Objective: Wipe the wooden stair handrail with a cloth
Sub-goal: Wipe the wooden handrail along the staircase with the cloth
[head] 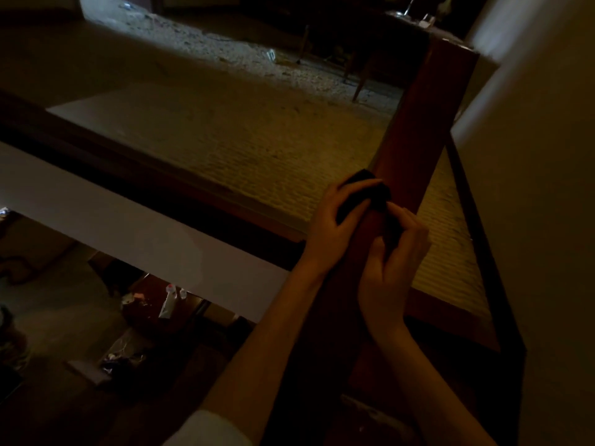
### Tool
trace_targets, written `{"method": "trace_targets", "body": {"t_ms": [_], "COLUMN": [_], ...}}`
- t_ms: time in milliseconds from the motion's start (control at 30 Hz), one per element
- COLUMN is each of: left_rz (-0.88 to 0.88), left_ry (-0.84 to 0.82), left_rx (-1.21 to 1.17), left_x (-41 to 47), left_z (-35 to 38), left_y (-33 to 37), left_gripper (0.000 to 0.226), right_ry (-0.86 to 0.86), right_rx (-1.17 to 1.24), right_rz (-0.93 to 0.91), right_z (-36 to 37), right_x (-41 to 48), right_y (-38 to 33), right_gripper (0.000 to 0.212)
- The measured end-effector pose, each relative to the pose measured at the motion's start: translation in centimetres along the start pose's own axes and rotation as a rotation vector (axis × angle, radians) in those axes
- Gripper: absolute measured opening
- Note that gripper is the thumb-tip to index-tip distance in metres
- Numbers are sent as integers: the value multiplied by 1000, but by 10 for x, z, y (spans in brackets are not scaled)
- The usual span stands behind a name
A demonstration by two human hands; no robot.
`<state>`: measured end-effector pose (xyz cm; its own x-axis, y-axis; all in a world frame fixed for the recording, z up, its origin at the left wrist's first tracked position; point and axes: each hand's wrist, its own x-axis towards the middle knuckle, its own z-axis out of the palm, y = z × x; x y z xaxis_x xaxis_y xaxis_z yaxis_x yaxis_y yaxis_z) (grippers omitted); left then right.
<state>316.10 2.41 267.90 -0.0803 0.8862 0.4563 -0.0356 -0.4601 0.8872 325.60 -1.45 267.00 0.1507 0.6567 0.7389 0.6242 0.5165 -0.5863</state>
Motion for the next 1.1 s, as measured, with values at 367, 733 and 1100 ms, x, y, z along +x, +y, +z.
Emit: {"method": "trace_targets", "body": {"t_ms": [367,733,1100], "left_rz": [-26,-338,-68], "left_ry": [60,-213,40], "left_rx": [16,81,993], "left_x": [-99,-93,-104], "left_z": [11,101,84], "left_y": [33,66,23], "left_gripper": [29,58,52], "right_ry": [-47,162,-93], "right_rx": [519,724,859], "right_rz": [125,658,726], "right_z": [-23,-76,-49], "right_x": [-49,-31,3], "right_y": [-9,58,69], "right_gripper": [38,41,14]}}
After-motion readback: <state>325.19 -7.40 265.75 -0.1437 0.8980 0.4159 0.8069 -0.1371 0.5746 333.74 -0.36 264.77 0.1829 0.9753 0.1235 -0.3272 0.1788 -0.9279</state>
